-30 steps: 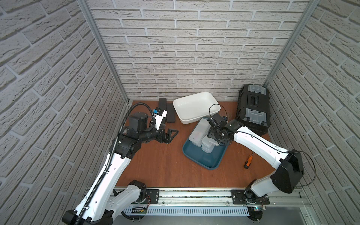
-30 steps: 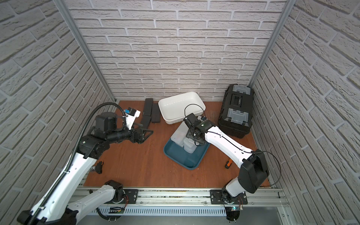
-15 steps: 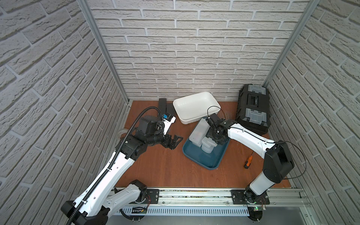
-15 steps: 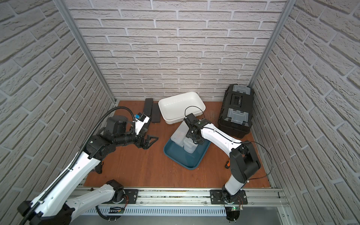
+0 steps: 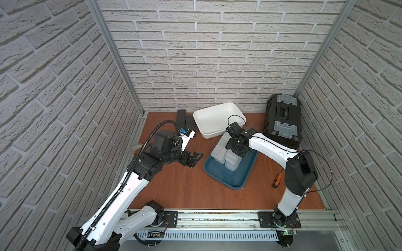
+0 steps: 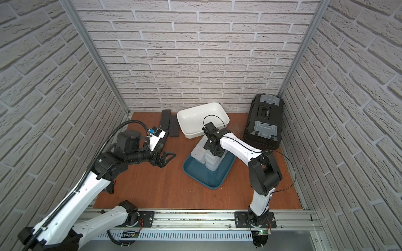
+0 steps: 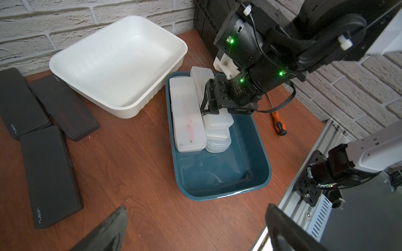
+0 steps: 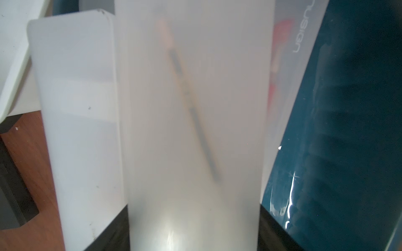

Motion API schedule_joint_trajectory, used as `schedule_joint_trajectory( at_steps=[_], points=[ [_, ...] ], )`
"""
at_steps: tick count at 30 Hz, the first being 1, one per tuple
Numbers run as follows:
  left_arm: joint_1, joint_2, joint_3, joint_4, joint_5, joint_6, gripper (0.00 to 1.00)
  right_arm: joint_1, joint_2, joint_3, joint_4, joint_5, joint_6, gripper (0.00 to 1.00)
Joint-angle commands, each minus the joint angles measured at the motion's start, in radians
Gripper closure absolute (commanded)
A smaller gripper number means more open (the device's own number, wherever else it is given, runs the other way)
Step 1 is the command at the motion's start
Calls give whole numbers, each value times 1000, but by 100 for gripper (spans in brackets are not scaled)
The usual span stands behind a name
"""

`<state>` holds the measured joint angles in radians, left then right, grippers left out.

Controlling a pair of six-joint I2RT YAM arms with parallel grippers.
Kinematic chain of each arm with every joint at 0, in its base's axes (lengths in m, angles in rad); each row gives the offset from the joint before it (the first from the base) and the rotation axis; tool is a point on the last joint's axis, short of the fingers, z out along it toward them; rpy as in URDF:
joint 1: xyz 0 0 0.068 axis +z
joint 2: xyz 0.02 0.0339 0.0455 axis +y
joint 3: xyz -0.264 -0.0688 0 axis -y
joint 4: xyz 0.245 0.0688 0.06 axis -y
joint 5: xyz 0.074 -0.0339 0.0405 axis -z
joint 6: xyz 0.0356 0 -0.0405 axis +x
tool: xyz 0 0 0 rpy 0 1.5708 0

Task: Place the pencil cases by color into the storage box
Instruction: Place the pencil case at the storage box.

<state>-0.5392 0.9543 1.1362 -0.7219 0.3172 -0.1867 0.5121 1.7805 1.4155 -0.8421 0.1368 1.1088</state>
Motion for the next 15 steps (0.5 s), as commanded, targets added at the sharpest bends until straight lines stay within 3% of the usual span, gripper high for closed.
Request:
schedule_joint_trajectory(
  at_steps=[1, 8, 15],
  points=[
    [-2, -20, -15, 12, -4, -8, 2, -3, 6, -1, -2, -4, 25, 40],
    [-1, -21, -21, 13, 8, -12, 2, -1, -7, -10, -23, 7, 21, 37],
    [-2, -12, -23, 8, -13, -10, 2, -1, -3, -7, -37, 1, 2, 28]
  ],
)
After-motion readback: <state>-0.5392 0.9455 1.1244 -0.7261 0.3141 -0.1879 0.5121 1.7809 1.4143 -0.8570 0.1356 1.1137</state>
